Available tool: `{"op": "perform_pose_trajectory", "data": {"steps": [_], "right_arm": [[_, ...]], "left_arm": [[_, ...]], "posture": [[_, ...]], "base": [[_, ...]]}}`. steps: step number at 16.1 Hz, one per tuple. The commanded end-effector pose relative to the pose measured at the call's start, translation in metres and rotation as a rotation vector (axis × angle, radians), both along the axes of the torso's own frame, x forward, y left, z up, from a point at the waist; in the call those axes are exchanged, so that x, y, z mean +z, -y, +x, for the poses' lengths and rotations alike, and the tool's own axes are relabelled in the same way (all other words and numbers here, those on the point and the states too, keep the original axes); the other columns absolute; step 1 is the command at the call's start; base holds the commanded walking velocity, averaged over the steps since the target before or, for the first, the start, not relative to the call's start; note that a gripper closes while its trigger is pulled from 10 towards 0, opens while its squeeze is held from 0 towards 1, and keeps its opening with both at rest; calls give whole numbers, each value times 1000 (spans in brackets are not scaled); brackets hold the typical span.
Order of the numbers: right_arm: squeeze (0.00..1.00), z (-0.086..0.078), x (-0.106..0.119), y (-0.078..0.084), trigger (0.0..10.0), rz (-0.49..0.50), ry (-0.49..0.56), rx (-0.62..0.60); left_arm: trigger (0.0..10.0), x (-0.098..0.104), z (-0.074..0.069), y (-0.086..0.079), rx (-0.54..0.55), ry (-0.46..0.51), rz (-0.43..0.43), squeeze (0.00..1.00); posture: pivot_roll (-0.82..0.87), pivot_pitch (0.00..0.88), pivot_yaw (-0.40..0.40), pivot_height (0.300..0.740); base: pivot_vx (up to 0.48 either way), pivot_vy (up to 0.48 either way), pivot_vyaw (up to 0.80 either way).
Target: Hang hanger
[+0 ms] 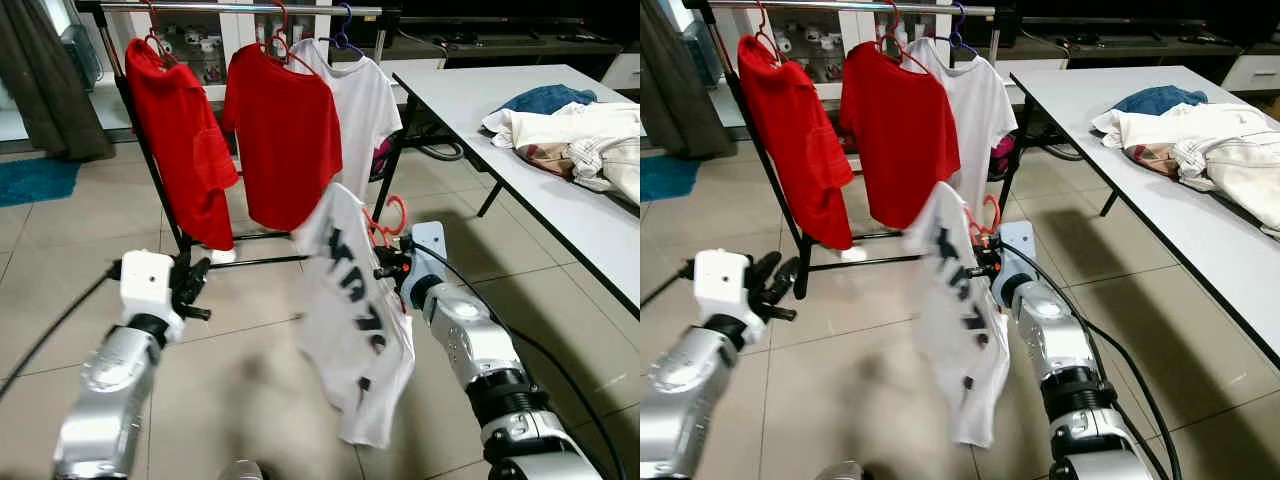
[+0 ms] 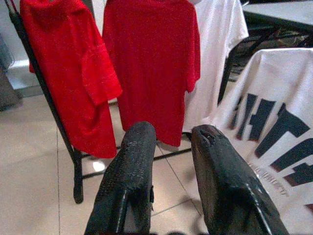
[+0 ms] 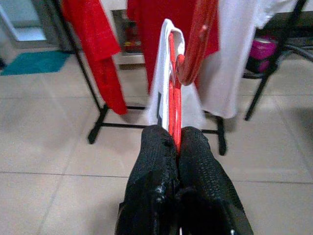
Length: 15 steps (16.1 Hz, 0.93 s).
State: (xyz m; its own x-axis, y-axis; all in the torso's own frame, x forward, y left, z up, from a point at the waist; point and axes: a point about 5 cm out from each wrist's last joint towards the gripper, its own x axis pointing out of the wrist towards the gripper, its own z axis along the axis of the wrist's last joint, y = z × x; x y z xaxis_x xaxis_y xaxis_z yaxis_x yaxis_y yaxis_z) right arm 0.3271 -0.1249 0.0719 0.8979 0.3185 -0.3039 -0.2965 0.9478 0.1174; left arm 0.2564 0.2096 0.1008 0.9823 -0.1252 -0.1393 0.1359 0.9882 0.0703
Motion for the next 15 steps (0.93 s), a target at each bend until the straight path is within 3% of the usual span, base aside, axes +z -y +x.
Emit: {"op": "perform_pose_trajectory", "data": {"steps": [1,2,4,7,9,15], "right_arm": [[0,0,4,3,10000,-33,45,-26],[0,-1,4,3,10000,-67,78,11],[0,1,3,9,10000,-69,77,-81],[0,4,5,5,10000,-59,87,-72],[0,3,8,-4,10000,-12,94,-50],[0,9,10,2,10000,75,78,-146]], "left_arm": [[10000,-2,-1,5,-5,-12,14,0],[10000,-4,1,9,-6,-19,8,0],[10000,-9,5,10,31,-44,-26,0],[10000,-11,6,12,30,-49,-60,0],[10000,-8,10,14,33,-41,-76,0],[10000,-4,17,19,-5,-21,-61,0]], "posture": [[71,0,-33,740],[71,0,-30,740],[71,0,-30,740],[61,0,-40,740],[60,5,-44,740],[55,0,-18,740]], "base": [[0,0,0],[0,0,0],[0,0,0],[266,0,0],[291,0,0],[319,0,0]]}}
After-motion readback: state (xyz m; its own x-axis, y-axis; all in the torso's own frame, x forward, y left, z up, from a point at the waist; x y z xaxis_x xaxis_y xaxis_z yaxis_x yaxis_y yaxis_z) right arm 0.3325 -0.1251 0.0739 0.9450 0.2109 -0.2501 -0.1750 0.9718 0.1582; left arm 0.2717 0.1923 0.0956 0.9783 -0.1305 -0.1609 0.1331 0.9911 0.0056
